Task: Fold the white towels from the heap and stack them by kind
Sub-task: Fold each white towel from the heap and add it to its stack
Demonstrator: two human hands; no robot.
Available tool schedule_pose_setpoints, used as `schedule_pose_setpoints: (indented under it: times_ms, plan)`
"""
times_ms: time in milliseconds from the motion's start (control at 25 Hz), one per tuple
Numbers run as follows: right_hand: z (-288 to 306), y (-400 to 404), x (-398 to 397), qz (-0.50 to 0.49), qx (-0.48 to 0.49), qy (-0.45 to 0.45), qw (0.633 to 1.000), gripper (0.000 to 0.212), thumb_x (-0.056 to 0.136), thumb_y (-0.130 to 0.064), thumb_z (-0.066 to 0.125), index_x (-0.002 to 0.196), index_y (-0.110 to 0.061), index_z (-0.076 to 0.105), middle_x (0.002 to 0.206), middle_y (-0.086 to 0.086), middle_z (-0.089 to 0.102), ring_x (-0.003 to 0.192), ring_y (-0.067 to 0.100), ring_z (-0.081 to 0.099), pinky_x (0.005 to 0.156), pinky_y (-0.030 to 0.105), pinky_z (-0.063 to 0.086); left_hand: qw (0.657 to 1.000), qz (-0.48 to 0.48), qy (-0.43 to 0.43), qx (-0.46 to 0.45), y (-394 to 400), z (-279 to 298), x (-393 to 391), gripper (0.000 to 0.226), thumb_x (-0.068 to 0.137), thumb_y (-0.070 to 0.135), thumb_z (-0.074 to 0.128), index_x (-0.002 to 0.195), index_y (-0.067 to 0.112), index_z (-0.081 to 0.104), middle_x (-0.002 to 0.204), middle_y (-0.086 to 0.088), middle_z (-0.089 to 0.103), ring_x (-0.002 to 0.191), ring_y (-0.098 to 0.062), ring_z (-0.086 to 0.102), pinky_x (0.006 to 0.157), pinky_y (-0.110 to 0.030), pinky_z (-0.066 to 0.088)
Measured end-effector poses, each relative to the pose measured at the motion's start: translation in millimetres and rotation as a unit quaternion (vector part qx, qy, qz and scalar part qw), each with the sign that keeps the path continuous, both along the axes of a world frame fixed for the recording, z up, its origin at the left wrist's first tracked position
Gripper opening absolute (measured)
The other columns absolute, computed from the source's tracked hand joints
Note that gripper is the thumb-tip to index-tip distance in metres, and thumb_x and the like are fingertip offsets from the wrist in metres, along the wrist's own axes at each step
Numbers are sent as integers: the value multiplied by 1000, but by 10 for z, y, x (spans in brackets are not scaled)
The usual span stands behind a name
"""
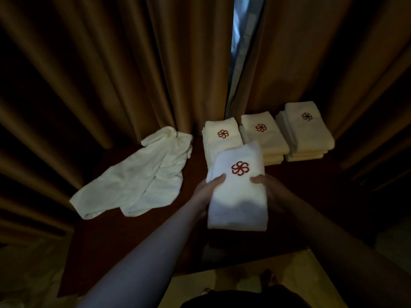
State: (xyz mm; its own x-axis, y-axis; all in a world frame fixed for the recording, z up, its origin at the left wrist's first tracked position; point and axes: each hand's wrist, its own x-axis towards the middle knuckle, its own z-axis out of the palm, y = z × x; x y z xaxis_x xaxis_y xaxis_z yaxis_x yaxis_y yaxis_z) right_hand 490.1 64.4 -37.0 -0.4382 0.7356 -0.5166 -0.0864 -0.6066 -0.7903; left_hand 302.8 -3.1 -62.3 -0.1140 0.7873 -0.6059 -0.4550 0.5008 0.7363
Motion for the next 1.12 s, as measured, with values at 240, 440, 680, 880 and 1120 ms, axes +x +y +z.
schedule_pose_setpoints:
  times_ms: [240, 440, 680, 880, 1120]
  plan:
    - [122, 142, -254, -125, 48, -82, 988, 34, 85, -35, 69, 112, -16, 63, 97, 5, 72, 86, 18, 69, 64, 27, 56, 991, 8, 86, 105, 211, 108, -32, 38, 81, 13, 69, 117, 17, 62, 108, -8, 71, 91, -19, 69, 78, -33, 56]
    - [103, 558, -212, -127, 29, -114, 985, 36, 81, -41, 72, 104, -13, 66, 94, 8, 73, 85, 23, 70, 70, 32, 57, 985, -11, 103, 140, 580, 103, 13, 53, 66, 17, 66, 119, 16, 58, 106, -8, 72, 95, -23, 69, 77, -37, 57]
    - [120, 1326, 66, -57, 24, -172, 983, 37, 83, -55, 63, 109, -28, 61, 103, 0, 66, 91, 16, 60, 80, 29, 47, 978, -13, 182, 104, 1277, 81, 237, 70, 67, 25, 73, 132, 22, 49, 113, -2, 67, 103, -21, 65, 81, -37, 55]
    - [-62, 2034, 412, 13, 43, -182, 982, 50, 74, -45, 76, 113, -15, 67, 108, 8, 70, 94, 22, 67, 86, 41, 55, 975, -13, 203, 90, 2060, 41, 509, 60, 80, 16, 67, 134, 26, 44, 117, -3, 63, 103, -19, 62, 81, -35, 54]
    - [-163, 2889, 552, 24, 116, -200, 973, 35, 86, -36, 68, 115, -17, 62, 105, 1, 66, 88, 13, 62, 72, 27, 51, 975, -33, 215, 32, 2879, -174, 794, 54, 96, 11, 53, 146, 19, 34, 138, -6, 51, 116, -20, 52, 92, -34, 48]
